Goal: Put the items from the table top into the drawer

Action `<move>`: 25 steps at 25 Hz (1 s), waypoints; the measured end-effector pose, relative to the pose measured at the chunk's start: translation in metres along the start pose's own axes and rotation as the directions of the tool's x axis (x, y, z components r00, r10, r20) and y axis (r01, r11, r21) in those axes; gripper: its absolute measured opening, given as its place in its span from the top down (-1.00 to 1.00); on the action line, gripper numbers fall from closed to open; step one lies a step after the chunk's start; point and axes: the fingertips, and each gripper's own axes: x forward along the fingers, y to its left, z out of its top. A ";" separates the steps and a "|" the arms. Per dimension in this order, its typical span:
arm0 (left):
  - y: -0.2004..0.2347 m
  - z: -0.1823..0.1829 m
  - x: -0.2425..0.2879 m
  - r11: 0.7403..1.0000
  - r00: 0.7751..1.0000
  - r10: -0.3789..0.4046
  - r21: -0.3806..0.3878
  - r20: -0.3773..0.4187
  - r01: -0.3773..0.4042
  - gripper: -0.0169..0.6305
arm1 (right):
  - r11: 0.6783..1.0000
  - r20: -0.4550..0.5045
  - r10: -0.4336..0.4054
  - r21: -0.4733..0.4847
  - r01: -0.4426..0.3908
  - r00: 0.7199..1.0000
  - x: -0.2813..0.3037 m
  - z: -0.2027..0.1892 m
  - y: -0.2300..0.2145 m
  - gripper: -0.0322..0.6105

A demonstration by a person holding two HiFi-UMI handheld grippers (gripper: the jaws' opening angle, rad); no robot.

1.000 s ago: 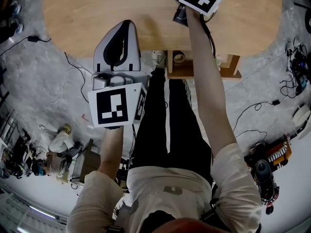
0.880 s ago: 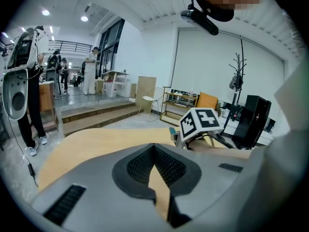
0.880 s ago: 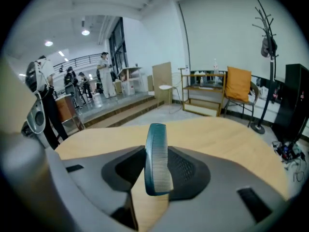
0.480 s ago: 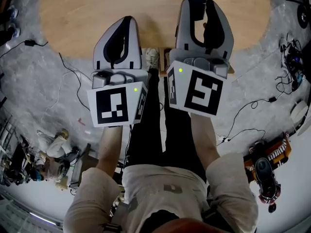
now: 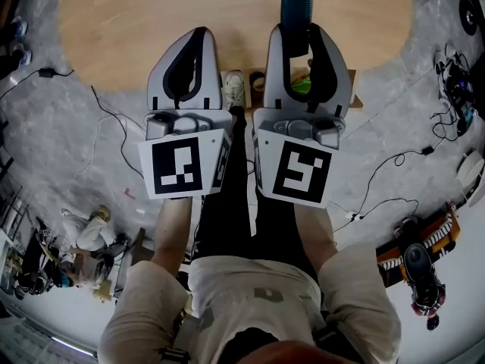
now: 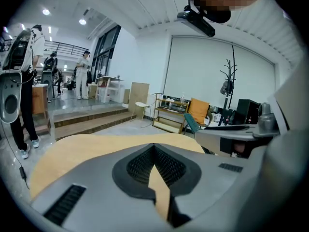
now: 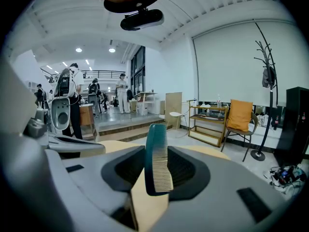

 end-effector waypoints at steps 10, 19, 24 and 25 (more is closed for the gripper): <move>-0.007 -0.009 0.000 1.000 1.000 0.007 0.020 -0.018 -0.007 0.92 | 0.999 -0.021 0.027 -0.027 -0.028 0.999 -0.001 -0.012 -0.008 0.43; -0.001 -0.017 -0.003 0.999 0.999 0.020 0.032 -0.040 -0.019 0.92 | 0.816 -0.338 0.313 -0.381 -0.434 0.887 -0.040 -0.141 0.015 0.43; -0.001 -0.023 -0.001 0.999 0.998 0.022 0.042 -0.056 -0.020 0.92 | 0.560 -0.555 0.342 -0.528 -0.639 0.758 -0.066 -0.256 -0.001 0.43; -0.002 -0.024 0.000 0.999 0.998 0.019 0.044 -0.059 -0.016 0.92 | 0.504 -0.589 0.330 -0.550 -0.665 0.738 -0.067 -0.276 -0.006 0.43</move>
